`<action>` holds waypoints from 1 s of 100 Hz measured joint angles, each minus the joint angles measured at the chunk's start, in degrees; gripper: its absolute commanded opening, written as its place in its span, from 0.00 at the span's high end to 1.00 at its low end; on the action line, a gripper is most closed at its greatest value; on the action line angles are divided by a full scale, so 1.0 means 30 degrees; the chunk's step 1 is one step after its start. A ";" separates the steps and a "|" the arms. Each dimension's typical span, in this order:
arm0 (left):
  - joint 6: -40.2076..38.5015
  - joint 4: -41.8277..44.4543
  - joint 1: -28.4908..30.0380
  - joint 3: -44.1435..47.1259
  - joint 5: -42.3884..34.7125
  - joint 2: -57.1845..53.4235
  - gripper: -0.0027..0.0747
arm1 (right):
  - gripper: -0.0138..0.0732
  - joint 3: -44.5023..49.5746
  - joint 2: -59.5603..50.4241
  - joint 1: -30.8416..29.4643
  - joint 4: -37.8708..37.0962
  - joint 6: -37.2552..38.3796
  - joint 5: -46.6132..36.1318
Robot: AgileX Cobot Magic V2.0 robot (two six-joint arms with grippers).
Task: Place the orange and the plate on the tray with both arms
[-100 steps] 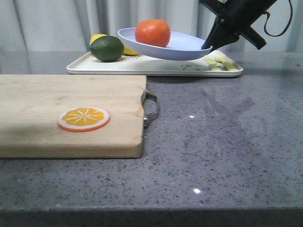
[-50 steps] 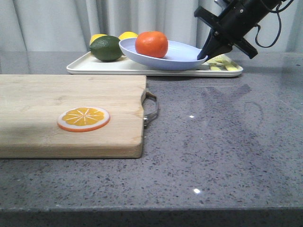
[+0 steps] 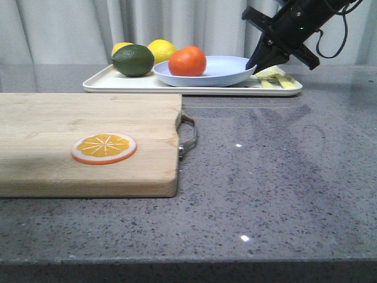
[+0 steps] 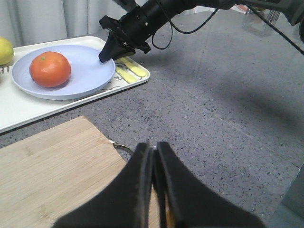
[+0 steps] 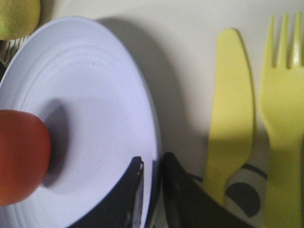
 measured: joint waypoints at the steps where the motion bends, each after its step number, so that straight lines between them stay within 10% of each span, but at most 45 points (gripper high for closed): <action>1: 0.0000 0.0000 0.0000 0.0000 -0.0033 0.0000 0.99 | 0.61 0.0000 0.0000 0.0000 -0.0014 0.0000 -0.0034; 43: 0.0000 0.0000 0.0000 0.0000 -0.0064 0.0000 0.99 | 0.38 0.0000 -0.0547 -0.0035 -0.0104 -0.0765 -0.0242; 55: 0.0000 0.0000 0.0000 0.0000 -0.0064 0.0000 0.99 | 0.48 0.0000 -0.1719 -0.0035 -0.0688 -0.1218 0.0083; 75: 0.0000 -0.0148 0.0000 0.0000 -0.0064 0.0000 0.99 | 0.92 -0.0036 -0.4072 -0.0035 -0.2807 -0.1655 0.1558; 100: 0.0000 -0.0305 0.0000 0.0000 -0.0064 0.0000 0.99 | 0.92 0.0063 -0.7143 -0.0035 -0.4200 -0.2038 0.2659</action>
